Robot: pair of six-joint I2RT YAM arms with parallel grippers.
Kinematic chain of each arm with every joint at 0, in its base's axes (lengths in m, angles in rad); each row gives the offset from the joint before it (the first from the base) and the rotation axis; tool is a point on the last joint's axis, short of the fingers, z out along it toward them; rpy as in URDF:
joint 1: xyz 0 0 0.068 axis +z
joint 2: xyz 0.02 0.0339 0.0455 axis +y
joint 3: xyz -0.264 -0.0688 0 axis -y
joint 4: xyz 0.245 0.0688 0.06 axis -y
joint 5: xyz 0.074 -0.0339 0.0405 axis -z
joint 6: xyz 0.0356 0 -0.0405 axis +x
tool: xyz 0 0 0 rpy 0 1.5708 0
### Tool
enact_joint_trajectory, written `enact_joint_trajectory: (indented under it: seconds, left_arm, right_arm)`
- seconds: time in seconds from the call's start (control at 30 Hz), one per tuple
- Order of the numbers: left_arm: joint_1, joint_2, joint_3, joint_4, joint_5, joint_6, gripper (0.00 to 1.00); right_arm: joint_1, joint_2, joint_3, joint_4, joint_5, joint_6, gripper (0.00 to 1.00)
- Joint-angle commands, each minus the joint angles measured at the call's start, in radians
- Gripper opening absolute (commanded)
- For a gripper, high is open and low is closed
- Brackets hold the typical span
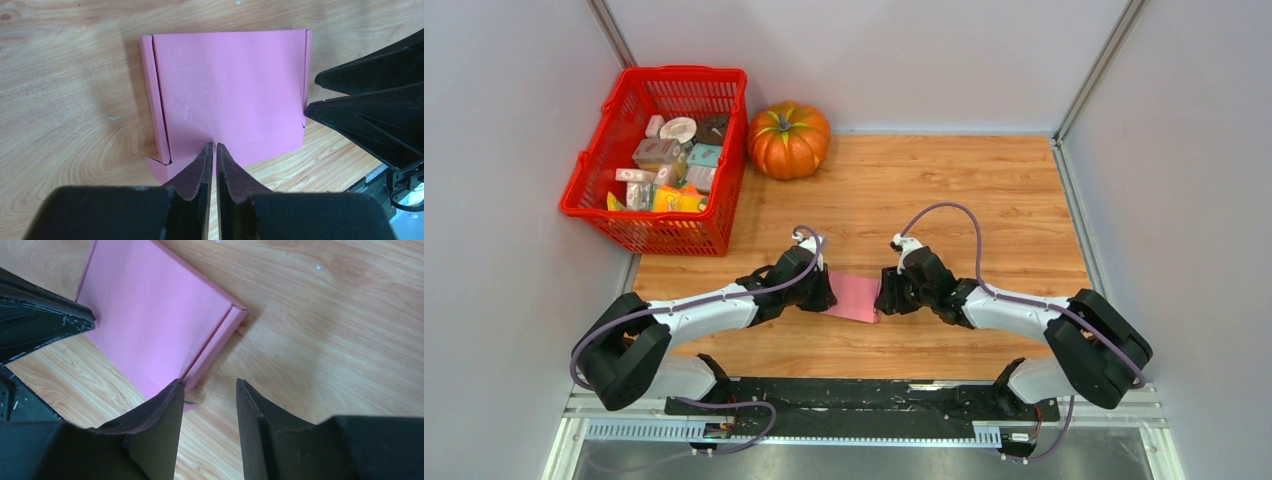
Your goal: Fold the paper box
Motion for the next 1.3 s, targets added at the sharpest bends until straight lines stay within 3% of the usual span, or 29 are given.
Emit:
enact_joint_trajectory:
  seconds: [0.0,0.23,0.37,0.47,0.63,1.27]
  left_arm:
    - [0.000,-0.010,0.024,-0.020,-0.013,0.030,0.14]
    - [0.005,-0.093,0.059,-0.116,-0.025,0.084,0.22]
    - [0.028,-0.208,0.079,-0.198,-0.039,0.101,0.43]
    - [0.055,-0.255,0.069,-0.250,-0.065,0.102,0.51]
    - [0.106,-0.275,0.020,-0.245,-0.065,0.064,0.63]
    - [0.154,-0.098,-0.052,0.116,0.109,-0.057,0.66]
  right_arm:
    - [-0.005,0.039,0.014,0.057,-0.012,-0.032,0.42]
    - [-0.006,0.055,0.007,0.051,0.002,-0.023,0.34]
    - [-0.013,0.062,-0.001,0.060,0.001,-0.014,0.31]
    - [-0.022,0.061,-0.018,0.074,0.002,-0.008,0.25]
    - [-0.031,0.056,-0.041,0.082,0.008,-0.001,0.23]
    - [-0.068,0.030,-0.095,0.106,-0.001,0.009,0.20]
